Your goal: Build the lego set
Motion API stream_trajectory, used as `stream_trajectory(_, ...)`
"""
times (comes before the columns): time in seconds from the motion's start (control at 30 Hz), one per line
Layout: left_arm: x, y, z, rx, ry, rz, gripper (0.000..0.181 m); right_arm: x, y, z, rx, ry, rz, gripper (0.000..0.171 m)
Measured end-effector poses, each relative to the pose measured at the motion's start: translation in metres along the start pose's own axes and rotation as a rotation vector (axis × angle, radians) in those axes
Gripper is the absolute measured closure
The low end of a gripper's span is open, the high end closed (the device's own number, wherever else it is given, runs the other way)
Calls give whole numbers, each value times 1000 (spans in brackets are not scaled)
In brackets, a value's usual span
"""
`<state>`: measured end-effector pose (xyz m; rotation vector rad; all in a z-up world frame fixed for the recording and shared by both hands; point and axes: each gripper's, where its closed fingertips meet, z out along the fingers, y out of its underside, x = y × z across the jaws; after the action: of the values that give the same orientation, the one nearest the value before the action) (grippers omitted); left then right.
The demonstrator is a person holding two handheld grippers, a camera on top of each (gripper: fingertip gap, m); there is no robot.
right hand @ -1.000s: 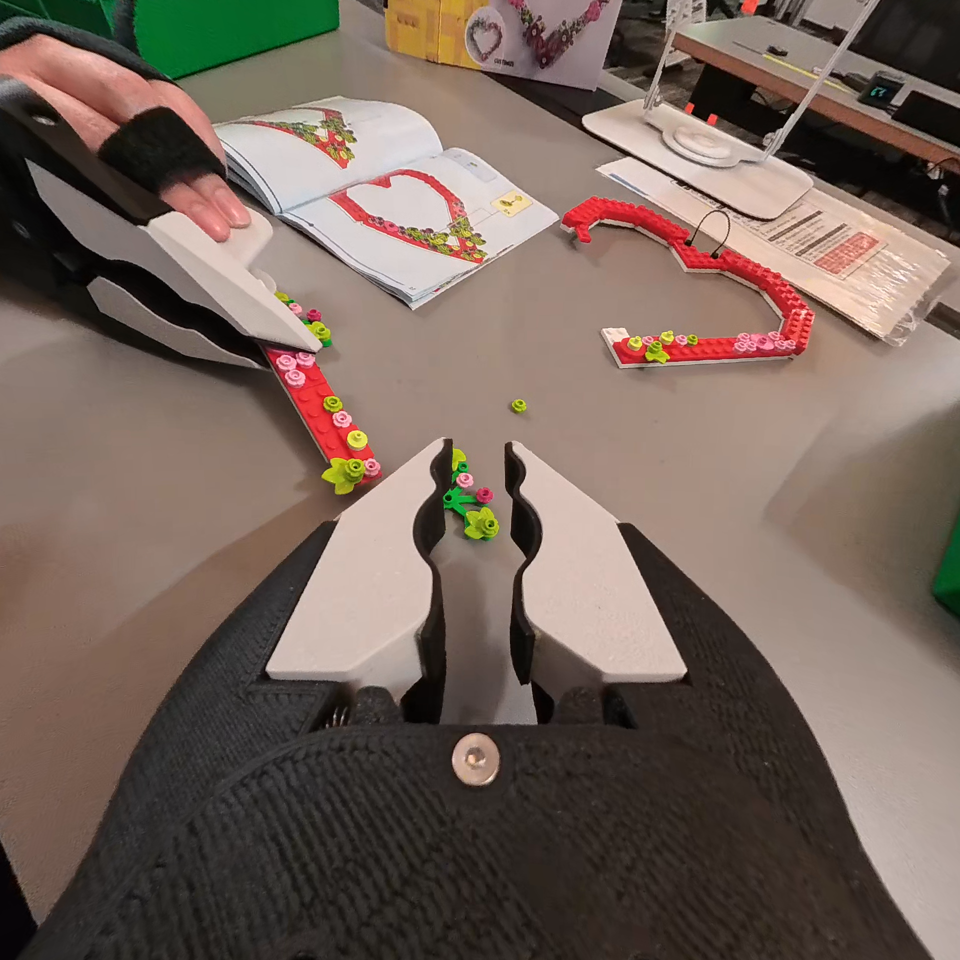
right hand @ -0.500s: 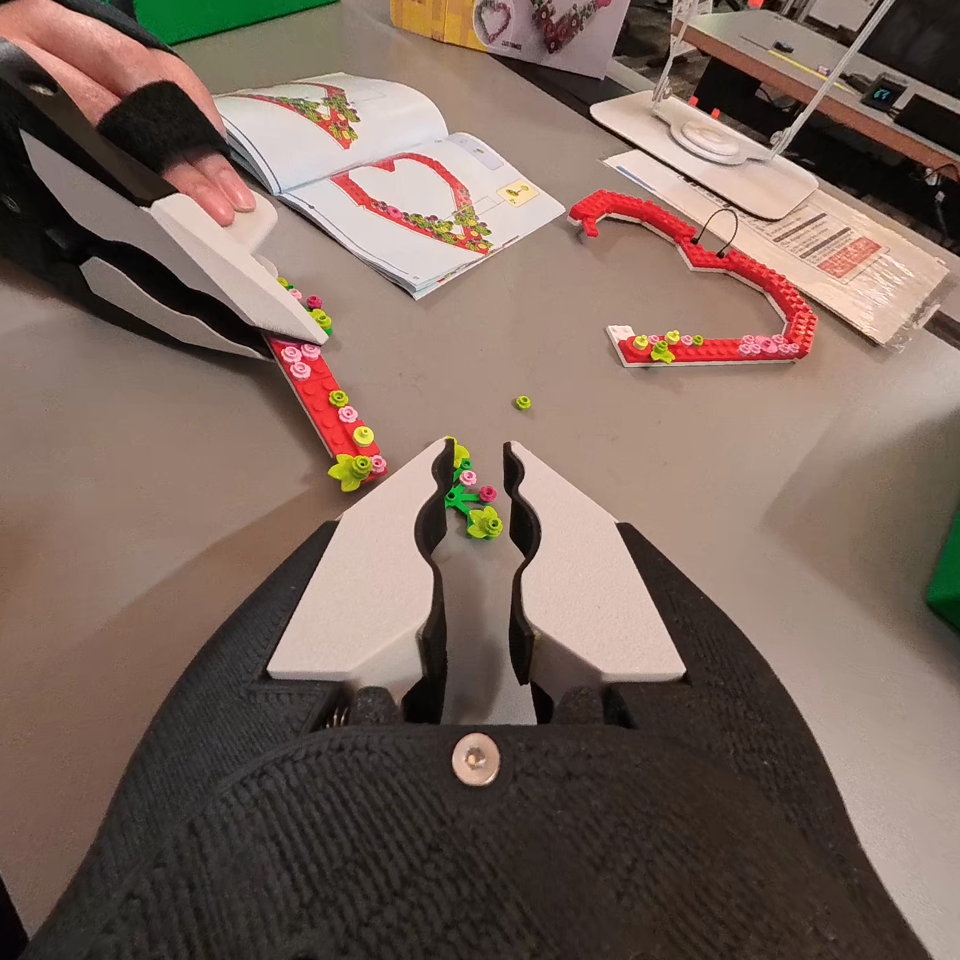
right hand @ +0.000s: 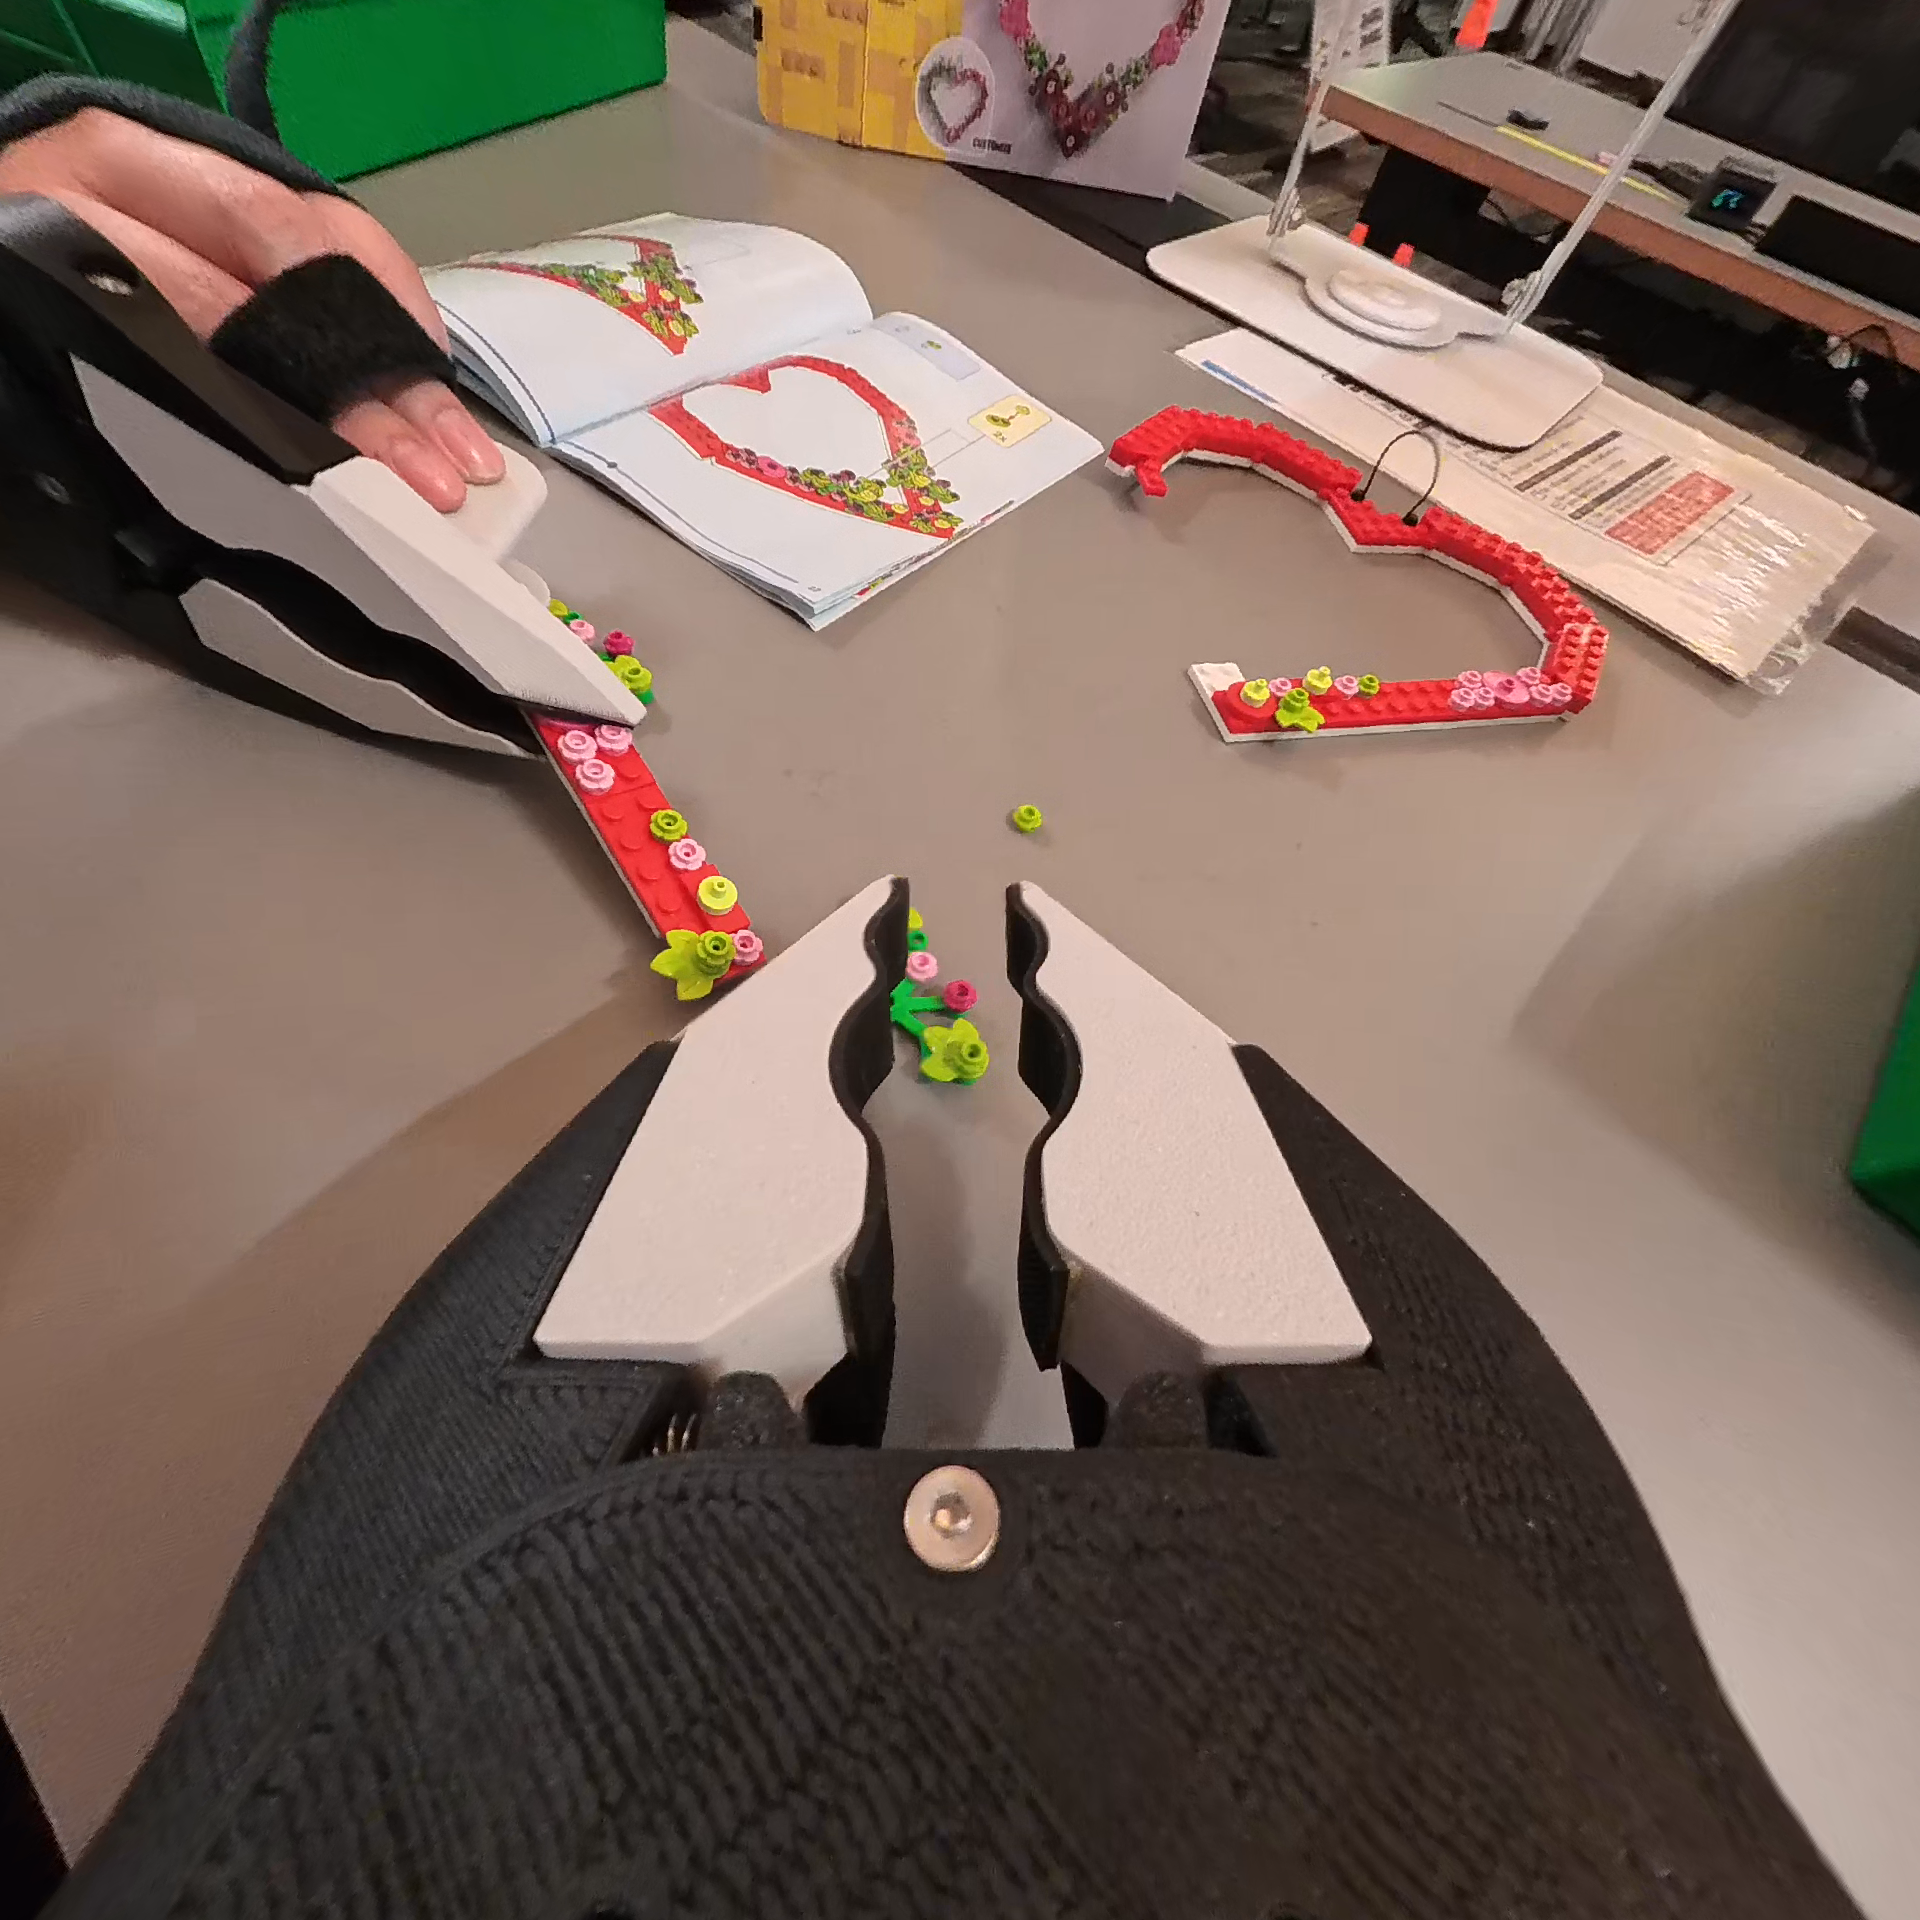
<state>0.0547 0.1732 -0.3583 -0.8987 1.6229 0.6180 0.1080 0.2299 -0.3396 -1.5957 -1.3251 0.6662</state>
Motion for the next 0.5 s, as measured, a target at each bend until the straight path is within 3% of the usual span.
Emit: stream_trajectory(0.5,0,-1,1,3,1,6,172,-20,8,16,-101,-120,30,155)
